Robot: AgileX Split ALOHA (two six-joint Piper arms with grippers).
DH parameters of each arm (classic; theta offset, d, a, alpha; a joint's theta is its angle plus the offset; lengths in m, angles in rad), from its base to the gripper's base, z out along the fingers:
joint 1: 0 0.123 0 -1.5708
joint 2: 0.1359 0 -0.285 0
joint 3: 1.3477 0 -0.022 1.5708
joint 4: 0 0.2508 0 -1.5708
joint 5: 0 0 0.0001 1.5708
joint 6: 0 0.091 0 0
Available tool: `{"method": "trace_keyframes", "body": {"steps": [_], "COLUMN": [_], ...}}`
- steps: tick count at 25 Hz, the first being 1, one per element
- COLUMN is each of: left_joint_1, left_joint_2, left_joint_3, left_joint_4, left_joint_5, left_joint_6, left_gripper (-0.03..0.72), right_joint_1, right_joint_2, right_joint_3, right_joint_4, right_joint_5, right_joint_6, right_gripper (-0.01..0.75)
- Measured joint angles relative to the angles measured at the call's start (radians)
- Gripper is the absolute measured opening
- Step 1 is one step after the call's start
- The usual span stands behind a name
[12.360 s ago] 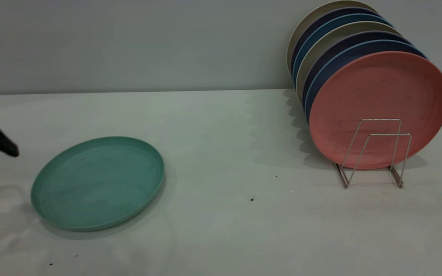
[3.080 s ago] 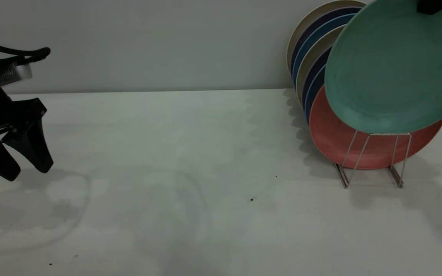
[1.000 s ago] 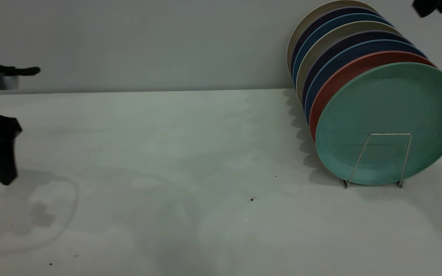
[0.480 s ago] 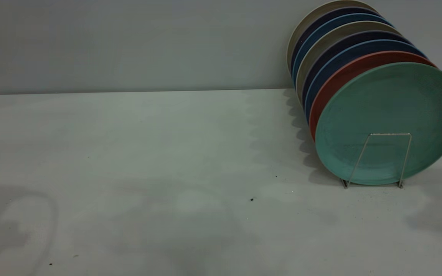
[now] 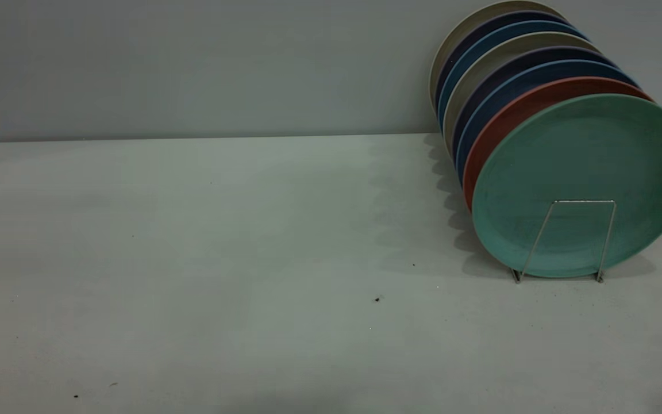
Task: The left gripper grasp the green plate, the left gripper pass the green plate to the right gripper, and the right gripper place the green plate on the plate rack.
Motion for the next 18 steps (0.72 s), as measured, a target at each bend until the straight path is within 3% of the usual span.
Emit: {"method": "trace_keyframes", "body": {"steps": [11,18], "left_joint_1": [0.0,0.0], "left_joint_2": [-0.543,-0.738], "left_joint_3": [0.247,0.339], "left_joint_4": [-0.015,-0.008], "left_joint_5": [0.046,0.105], "left_joint_6": [-0.032,-0.1], "left_gripper": [0.564,0.563], "right_joint_1": [0.0,0.0], "right_joint_2": [-0.34,-0.516], "right_joint_3": [0.336,0.496], "right_joint_4": [0.079,0.08], "right_joint_5": [-0.016,-0.04], "right_joint_6": [-0.087,-0.094], "right_gripper": [0.282,0.264]}}
